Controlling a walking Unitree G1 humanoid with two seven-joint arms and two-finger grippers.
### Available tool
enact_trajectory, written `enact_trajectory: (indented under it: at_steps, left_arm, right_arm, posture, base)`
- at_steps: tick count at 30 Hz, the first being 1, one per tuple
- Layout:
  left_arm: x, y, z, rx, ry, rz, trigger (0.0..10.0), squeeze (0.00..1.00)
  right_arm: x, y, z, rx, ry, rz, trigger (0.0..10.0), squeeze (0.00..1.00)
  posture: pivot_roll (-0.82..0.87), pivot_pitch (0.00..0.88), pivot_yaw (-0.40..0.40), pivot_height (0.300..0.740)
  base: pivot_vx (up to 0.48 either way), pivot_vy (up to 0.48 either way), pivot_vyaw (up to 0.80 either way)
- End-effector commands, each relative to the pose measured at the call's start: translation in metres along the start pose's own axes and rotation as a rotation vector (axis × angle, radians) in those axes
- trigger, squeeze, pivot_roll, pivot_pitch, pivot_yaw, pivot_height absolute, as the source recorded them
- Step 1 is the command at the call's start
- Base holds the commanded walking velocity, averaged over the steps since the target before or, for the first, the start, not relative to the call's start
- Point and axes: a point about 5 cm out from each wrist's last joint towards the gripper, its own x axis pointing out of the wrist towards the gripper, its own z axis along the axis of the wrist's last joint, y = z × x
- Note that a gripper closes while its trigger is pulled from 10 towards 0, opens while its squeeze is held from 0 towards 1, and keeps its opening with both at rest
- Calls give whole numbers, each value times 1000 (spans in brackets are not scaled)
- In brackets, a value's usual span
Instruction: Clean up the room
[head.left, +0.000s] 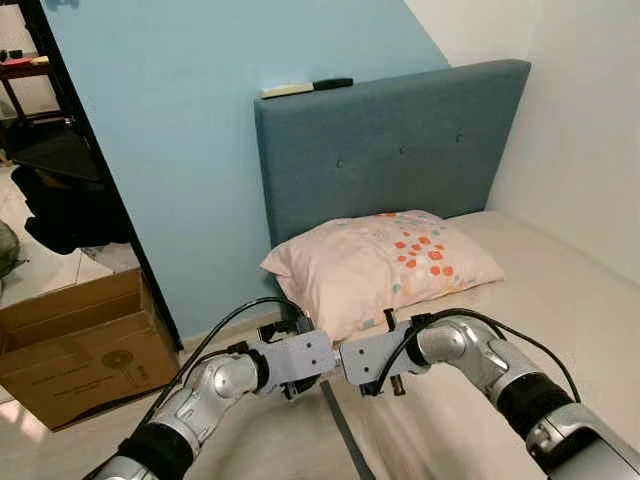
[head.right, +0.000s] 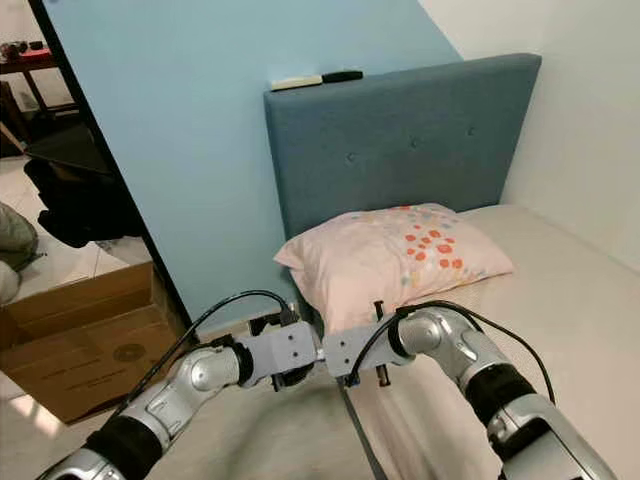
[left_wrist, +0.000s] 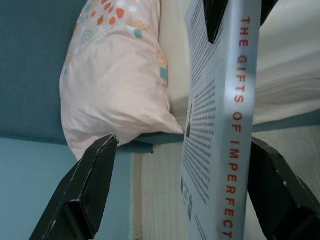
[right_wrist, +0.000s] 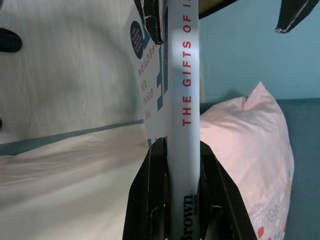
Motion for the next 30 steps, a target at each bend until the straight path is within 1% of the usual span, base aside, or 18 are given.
enact_trajectory:
  at_steps: [1,3,9,19,20,21,23,24,26,27,29,30]
  left_arm:
    - [0,-2,-3,11,18,-15,10000,180]
    - [-1,-5,-4,8,23,-36,10000,180]
    - [-1,-10,-8,0,33,-56,10000,180]
    - [-2,-10,-11,4,44,-59,10000,173]
    - [-2,-11,-11,6,46,-64,10000,118]
    - [-2,-11,-11,7,48,-71,10000,16]
    - [-2,-11,-11,7,49,-72,10000,8]
    - [-2,-11,-11,7,50,-72,9216,0]
    - [-2,-11,-11,8,51,-72,9216,0]
    - [-3,-11,-12,4,54,-70,5804,0]
    - [-3,-11,-12,2,56,-68,5804,0]
    - [-3,-11,-12,2,60,-68,0,0]
  right_arm:
    - [-3,-5,5,-2,-25,-19,10000,0]
    - [-3,-7,8,0,-34,-25,10000,0]
    - [-3,-11,13,-4,-46,-36,10000,0]
    - [-5,-14,17,-7,-54,-42,10000,0]
    - [-5,-15,17,-6,-56,-44,10000,0]
    - [-6,-17,19,-4,-61,-50,10000,0]
    - [-6,-17,19,-2,-63,-52,10000,0]
    - [-6,-18,19,-1,-64,-53,10000,0]
    - [-6,-18,20,0,-64,-53,10000,0]
    - [-7,-18,20,0,-64,-52,10000,0]
    - [-7,-18,20,0,-63,-51,10000,0]
    - [-7,-19,21,0,-67,-52,10000,0]
  posture:
    - [46,0,71,740]
    - [47,0,69,740]
    - [49,0,65,740]
    - [49,0,60,740]
    - [49,1,60,740]
    - [47,1,60,740]
    - [47,1,60,740]
    - [46,1,58,740]
    - [46,1,58,740]
    - [46,1,58,740]
    - [46,1,58,740]
    - [47,2,57,740]
  base:
    - [0,0,0]
    - [0,0,0]
    - [0,0,0]
    - [0,0,0]
    - [0,0,0]
    - [0,0,0]
    - [0,0,0]
    - [0,0,0]
    - [0,0,0]
    - [0,0,0]
    - [0,0,0]
    - [0,0,0]
